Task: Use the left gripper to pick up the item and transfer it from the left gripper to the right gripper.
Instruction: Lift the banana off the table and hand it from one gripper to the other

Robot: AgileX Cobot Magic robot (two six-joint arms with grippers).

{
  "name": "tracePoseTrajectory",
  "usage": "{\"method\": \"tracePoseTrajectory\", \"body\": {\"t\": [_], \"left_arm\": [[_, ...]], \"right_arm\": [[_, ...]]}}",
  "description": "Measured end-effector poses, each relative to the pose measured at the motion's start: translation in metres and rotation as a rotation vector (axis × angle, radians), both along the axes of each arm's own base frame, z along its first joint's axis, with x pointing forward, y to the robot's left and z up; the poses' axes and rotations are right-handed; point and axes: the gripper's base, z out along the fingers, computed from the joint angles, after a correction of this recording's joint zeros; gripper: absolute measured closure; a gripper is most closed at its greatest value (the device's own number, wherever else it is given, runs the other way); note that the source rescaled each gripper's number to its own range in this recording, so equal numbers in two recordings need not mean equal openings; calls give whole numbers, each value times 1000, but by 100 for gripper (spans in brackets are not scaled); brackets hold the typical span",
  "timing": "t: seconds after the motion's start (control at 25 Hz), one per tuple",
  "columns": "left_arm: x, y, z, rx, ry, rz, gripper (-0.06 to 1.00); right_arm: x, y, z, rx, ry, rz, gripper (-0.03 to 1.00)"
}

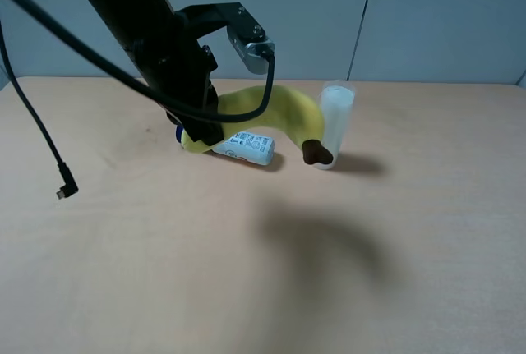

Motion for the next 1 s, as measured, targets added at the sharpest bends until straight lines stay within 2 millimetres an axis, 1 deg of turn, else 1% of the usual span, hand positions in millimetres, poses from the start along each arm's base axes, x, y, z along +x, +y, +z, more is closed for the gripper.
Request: {"method": "tracePoseTrajectory", "body": {"t": [0.16, 0.32, 0.48, 0.72, 0.88, 1.0], "left_arm": [[8, -12, 10, 9, 9, -32, 94], [8, -26, 14, 32, -3, -82, 94], [5, -36, 15, 36, -13, -103, 94], [5, -36, 15, 38, -7, -84, 94], [5, -36, 15, 37, -4, -74, 94], [5, -36, 15, 37, -3, -70, 94]], "right_arm": [[24, 13, 19, -2, -9, 151, -3], [44, 32, 28, -32, 17, 322, -3], [59, 56, 30, -76, 47, 473, -3], [71, 92, 31, -118, 53, 646, -3], [82, 115, 32, -120, 50, 706, -3], [93, 130, 26, -131, 78, 722, -3]]}}
